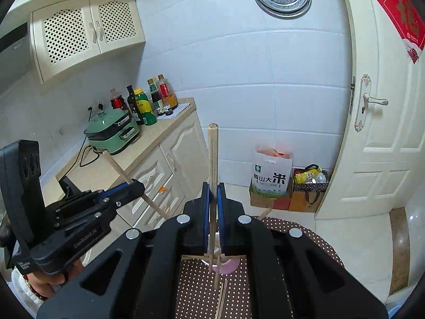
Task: Organize utensils
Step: 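Raise the left gripper's stick over the cup while the right gripper lifts its stick, then lower both held sticks into the pink cup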
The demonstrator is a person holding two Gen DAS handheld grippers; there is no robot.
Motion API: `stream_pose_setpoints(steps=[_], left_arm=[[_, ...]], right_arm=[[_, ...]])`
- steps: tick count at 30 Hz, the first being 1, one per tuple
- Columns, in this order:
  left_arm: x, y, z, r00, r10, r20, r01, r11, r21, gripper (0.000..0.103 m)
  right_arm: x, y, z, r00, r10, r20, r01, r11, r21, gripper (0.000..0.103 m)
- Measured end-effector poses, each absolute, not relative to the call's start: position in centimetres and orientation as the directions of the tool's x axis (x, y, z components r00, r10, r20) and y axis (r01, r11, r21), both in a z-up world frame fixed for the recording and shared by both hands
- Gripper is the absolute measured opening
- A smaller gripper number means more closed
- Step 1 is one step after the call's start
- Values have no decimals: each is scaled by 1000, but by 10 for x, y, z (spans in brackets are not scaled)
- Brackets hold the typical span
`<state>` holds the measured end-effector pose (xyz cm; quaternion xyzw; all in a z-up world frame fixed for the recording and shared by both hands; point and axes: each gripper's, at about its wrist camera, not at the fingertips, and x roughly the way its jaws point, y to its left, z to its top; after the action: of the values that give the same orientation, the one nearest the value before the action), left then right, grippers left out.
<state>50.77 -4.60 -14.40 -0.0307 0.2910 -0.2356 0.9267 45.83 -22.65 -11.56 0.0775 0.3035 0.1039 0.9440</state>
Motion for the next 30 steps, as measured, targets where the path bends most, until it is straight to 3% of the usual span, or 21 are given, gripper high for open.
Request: stream_pose_setpoints(steps=[13, 23, 30], left_arm=[[543, -52, -191, 667, -413, -620, 392, 902, -178, 6], [551, -61, -224, 594, -405, -695, 404, 897, -177, 6], [552, -58, -235, 548, -409, -730, 387, 897, -212, 7]], right_arm=[[484, -209, -151, 767, 228, -600, -164, 973, 161, 5], [485, -208, -151, 792, 234, -564, -179, 972, 152, 5], [488, -203, -166, 759, 244, -603, -192, 970, 150, 5]])
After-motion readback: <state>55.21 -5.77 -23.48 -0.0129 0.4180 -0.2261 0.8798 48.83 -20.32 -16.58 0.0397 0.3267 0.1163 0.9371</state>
